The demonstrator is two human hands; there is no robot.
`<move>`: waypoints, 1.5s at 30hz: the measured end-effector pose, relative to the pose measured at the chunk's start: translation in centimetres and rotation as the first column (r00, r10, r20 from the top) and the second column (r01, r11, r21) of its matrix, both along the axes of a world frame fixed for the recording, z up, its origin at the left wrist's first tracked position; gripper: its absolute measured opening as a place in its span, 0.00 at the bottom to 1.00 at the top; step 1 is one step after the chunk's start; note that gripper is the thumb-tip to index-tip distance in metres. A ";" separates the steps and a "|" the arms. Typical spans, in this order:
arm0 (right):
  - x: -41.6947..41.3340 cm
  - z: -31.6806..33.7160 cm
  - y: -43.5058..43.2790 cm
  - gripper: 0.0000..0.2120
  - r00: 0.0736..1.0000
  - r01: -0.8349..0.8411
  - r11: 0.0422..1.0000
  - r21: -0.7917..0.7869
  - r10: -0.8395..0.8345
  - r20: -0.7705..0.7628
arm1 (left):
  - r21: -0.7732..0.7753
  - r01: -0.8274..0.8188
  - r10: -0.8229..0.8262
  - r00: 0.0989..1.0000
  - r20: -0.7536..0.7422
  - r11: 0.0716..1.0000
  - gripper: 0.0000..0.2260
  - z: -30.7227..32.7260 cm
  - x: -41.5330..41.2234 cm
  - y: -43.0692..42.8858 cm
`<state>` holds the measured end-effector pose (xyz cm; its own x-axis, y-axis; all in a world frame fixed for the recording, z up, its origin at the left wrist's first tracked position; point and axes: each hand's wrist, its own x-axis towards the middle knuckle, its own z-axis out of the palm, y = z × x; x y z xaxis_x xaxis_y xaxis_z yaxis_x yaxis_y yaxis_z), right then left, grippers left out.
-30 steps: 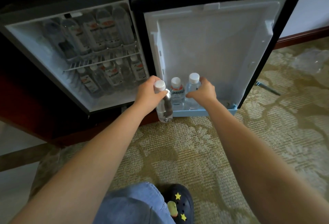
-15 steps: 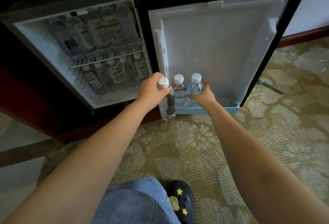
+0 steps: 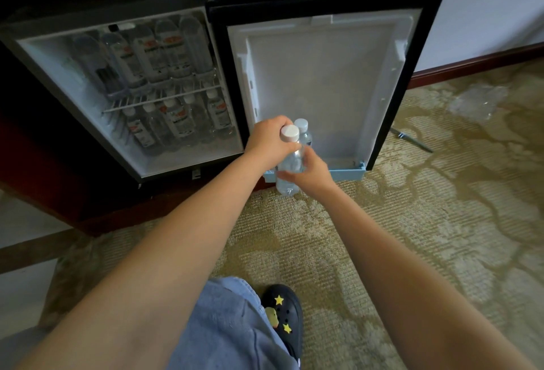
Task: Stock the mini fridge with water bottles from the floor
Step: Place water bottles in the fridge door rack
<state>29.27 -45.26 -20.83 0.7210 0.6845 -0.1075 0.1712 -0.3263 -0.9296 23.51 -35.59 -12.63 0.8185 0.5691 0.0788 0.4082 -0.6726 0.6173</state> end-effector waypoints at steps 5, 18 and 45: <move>1.7 -0.7 -1.0 0.27 0.960 0.231 0.972 -0.053 -0.218 0.178 | -0.071 0.073 -0.075 0.997 -0.025 0.995 0.22 0.2 1.7 -0.9; 8.4 -2.2 0.5 0.28 0.905 0.423 0.906 -0.024 -0.420 0.070 | 0.081 0.095 -0.055 0.915 -0.400 0.992 0.36 -3.2 4.2 3.3; 2.4 -3.0 1.0 0.18 0.871 0.491 0.852 -0.180 -0.481 0.100 | -0.036 -0.035 0.025 0.972 -0.235 0.999 0.32 -3.2 0.7 3.1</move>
